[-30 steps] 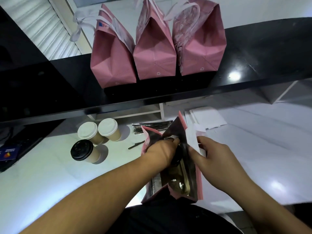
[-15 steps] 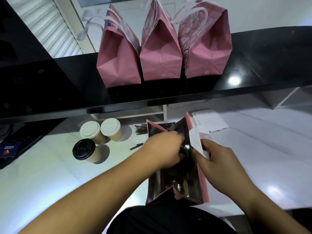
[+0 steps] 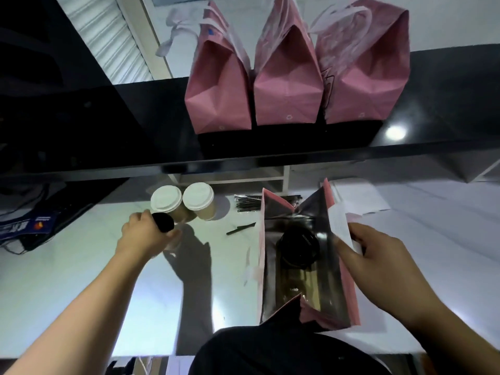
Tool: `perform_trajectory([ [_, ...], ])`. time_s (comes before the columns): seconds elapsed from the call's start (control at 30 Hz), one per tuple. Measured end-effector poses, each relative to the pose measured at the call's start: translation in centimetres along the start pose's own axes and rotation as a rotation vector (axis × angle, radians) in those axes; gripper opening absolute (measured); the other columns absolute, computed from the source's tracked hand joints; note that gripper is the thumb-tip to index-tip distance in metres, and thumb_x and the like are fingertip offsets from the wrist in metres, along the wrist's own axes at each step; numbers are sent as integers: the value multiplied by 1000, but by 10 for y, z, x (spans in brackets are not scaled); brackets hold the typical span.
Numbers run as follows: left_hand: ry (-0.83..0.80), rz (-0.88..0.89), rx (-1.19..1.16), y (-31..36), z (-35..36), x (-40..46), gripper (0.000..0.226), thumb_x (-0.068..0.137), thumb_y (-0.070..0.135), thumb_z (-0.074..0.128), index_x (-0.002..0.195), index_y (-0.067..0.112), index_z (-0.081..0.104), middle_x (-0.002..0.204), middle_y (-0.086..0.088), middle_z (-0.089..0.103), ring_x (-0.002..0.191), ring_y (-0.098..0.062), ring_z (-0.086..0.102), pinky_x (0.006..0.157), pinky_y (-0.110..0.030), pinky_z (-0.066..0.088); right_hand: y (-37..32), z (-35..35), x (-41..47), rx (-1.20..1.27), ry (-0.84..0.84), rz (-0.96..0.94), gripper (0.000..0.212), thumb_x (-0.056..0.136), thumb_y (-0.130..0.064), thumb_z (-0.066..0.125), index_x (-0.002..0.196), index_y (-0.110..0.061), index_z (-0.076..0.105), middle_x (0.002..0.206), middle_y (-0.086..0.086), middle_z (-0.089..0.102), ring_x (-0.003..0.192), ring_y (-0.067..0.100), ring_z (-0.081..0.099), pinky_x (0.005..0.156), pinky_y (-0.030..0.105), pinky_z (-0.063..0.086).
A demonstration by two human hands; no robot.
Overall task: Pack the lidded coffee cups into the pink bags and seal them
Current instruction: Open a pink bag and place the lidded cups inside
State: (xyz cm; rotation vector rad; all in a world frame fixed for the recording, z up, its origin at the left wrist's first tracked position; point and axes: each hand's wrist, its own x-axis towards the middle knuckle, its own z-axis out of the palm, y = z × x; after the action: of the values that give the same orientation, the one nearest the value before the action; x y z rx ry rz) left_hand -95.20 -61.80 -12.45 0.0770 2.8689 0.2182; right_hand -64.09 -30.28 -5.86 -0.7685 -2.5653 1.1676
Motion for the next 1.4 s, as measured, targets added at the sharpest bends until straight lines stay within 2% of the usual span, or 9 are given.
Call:
perform_trajectory([
  [0.13, -56, -34, -6, -4, 13, 3, 74, 73, 60, 73, 129, 16, 55, 125, -14, 52, 114, -39, 54, 90, -43, 51, -3, 3, 2, 14, -9, -6, 36, 92, -59, 49, 111, -41, 72, 82, -42, 65, 82, -17, 60, 65, 1, 41],
  [0.4, 88, -93, -209, -1, 29, -1, 62, 84, 38, 74, 124, 1, 45, 127, -24, 52, 114, -48, 53, 89, -50, 50, -9, 1, 0, 8, 1, -5, 19, 93, -57, 50, 101, -52, 67, 91, -43, 66, 86, -13, 62, 60, 6, 43],
  [0.67, 141, -119, -226, -14, 28, -12, 80, 78, 47, 75, 138, 7, 40, 128, -23, 49, 122, -48, 44, 88, -52, 48, -2, -3, -5, 31, -33, 43, 20, 99, -49, 55, 111, -42, 69, 90, -39, 68, 87, -15, 62, 65, 1, 42],
  [0.77, 204, -83, -198, -12, 2, -20, 86, 74, 51, 76, 140, 8, 41, 130, -27, 48, 123, -51, 44, 96, -56, 47, 1, -4, -6, 34, -62, 52, 22, 99, -49, 55, 110, -37, 70, 89, -36, 68, 85, -10, 64, 62, 7, 47],
  [0.97, 375, 288, -329, 42, -77, -76, 89, 73, 43, 84, 149, 31, 39, 142, -9, 39, 132, -35, 40, 110, -49, 39, 4, -6, -7, 54, -63, 44, 18, 99, -50, 54, 109, -42, 66, 88, -39, 67, 88, -15, 62, 62, 7, 46],
  [1.07, 289, 596, -401, 79, -106, -119, 89, 65, 54, 82, 145, 43, 43, 132, 17, 39, 117, 2, 51, 103, -16, 38, 4, -8, -7, 58, -59, 33, 9, 100, -50, 54, 102, -45, 61, 82, -46, 62, 83, -17, 60, 62, 3, 43],
  [1.13, 136, 802, -405, 104, -117, -146, 87, 63, 66, 75, 143, 47, 44, 130, 26, 41, 116, 15, 50, 95, -1, 37, 5, -7, -7, 60, -51, 29, 17, 98, -55, 51, 104, -44, 63, 86, -44, 63, 86, -14, 61, 60, 8, 44],
  [1.27, -183, 1051, -277, 148, -101, -174, 83, 68, 63, 76, 142, 49, 42, 136, 26, 41, 129, 1, 48, 103, -15, 43, 5, -9, -6, 64, -38, 28, 15, 100, -48, 53, 86, -45, 58, 81, -43, 62, 81, -14, 60, 59, 6, 43],
  [1.4, -263, 1132, 0, 178, -67, -177, 89, 70, 59, 75, 147, 42, 34, 136, 20, 33, 130, -5, 37, 107, -30, 45, 3, -10, -8, 68, -25, 18, 21, 101, -44, 55, 80, -46, 54, 76, -43, 60, 78, -15, 59, 64, 0, 40],
])
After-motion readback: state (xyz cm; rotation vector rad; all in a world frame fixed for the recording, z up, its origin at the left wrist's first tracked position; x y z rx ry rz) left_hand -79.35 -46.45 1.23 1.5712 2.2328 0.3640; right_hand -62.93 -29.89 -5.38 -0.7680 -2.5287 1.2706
